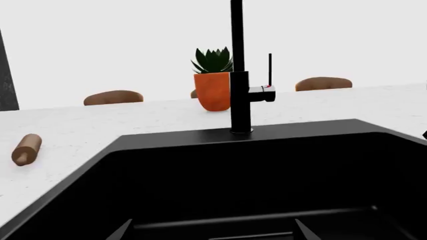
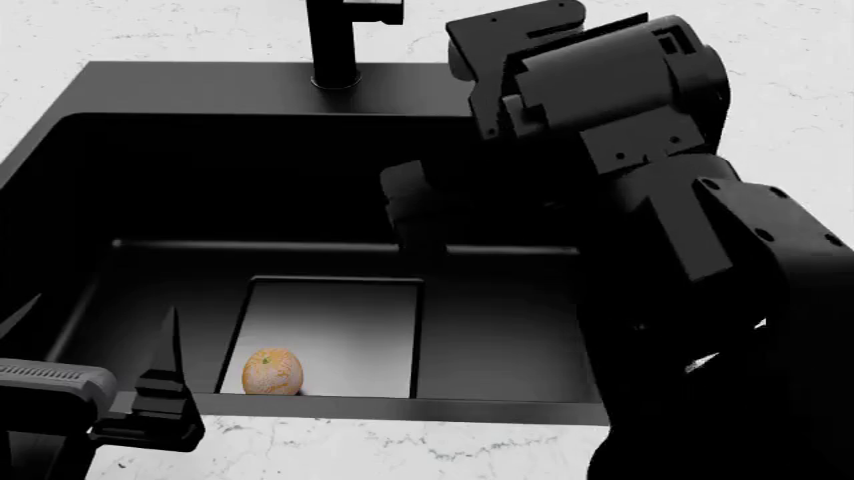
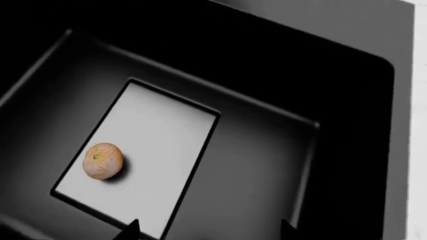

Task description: Pick the pickle from the counter and place it in the sink

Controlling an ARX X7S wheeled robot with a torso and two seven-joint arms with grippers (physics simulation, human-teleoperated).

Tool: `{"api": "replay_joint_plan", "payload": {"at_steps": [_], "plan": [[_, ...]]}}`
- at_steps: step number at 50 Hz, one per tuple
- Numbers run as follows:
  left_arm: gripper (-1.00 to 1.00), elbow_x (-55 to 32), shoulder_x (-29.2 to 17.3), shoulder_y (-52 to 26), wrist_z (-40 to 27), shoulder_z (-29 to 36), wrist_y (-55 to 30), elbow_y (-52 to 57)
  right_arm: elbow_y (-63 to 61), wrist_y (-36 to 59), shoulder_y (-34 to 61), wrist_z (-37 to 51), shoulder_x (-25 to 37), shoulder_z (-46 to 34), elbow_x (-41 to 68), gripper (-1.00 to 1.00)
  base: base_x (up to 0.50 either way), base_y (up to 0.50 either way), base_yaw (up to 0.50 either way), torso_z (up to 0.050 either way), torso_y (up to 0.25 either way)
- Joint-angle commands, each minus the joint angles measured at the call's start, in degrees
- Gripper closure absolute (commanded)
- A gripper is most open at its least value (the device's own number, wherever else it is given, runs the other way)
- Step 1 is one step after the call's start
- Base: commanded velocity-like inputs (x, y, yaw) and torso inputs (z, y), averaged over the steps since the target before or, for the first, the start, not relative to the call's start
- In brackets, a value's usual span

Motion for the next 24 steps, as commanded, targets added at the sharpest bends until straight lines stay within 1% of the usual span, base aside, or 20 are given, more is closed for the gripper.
{"api": "replay_joint_plan", "payload": {"at_steps": [1,3,6,13,24], "plan": [[-1.0,-0.07,-0.08,-0.03,-0.07,0.29,0.26,-0.17,-22.56,4.95,-6.08,14.33,9.8,14.27,2.28,-1.0,0.0,0.0,0.0,0.0,0.0],[-1.0,-0.03,-0.05,-0.23,0.03,0.47,0.33,-0.45,-28.25,4.25,-8.93,19.46,12.44,17.84,4.61,-1.0,0.0,0.0,0.0,0.0,0.0],[-1.0,-0.05,-0.08,-0.26,0.07,0.57,0.36,-0.42,-34.1,5.32,-11.53,22.64,14.83,19.02,6.23,-1.0,0.0,0.0,0.0,0.0,0.0],[-1.0,-0.04,-0.17,-0.38,-0.01,0.77,0.36,-0.43,-47.22,5.65,-18.36,31.85,20.1,25.52,12.27,-1.0,0.0,0.0,0.0,0.0,0.0],[-1.0,-0.14,-0.19,-0.62,-0.11,1.13,0.24,-0.62,-62.61,7.14,-24.57,42.32,25.25,32.38,20.65,-1.0,0.0,0.0,0.0,0.0,0.0]]}}
